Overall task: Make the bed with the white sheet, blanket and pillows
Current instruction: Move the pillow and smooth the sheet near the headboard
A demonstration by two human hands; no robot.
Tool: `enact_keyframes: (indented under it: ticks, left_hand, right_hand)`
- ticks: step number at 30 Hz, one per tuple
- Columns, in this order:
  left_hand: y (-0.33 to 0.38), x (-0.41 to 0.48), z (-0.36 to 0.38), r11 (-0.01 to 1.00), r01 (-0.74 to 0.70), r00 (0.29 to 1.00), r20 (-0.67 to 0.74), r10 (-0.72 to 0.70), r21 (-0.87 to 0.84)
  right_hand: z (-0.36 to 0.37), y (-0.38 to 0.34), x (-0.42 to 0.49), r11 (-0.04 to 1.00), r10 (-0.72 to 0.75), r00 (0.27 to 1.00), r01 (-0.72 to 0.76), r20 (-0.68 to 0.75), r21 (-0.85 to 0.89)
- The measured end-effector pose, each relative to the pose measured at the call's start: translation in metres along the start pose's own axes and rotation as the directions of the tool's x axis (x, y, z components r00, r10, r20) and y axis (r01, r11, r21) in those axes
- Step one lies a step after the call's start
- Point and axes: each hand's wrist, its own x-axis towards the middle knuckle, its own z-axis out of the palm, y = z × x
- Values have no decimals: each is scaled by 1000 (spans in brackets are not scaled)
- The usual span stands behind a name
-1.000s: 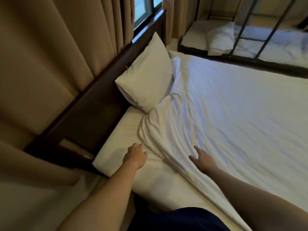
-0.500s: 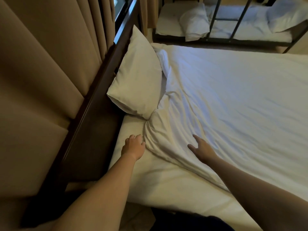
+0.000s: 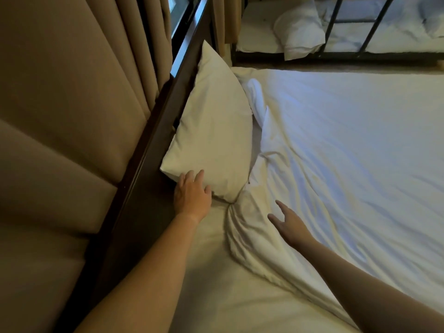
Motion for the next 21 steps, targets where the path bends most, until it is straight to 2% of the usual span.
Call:
enact_keyframes:
  ticks: [7,13,17,21]
  left_hand:
    - [-9,139,3,989,-102,980,-159,118,106]
    - [-27,206,29,990,-73,984,-152,91,117]
    - [-41,221,49,985,-59,969,-227,96,164]
    - [-42,237,59,991,-35,959,-276,70,130]
  right_hand:
    - [40,-43,116,976,74,990,-48,-116,212]
    - [69,-86,209,867,149,978,-59,-144,494]
    - [88,-107,256,831,185,974,-83,-133,550]
    - [100,-109,290,825,192,969,-74,-155,560]
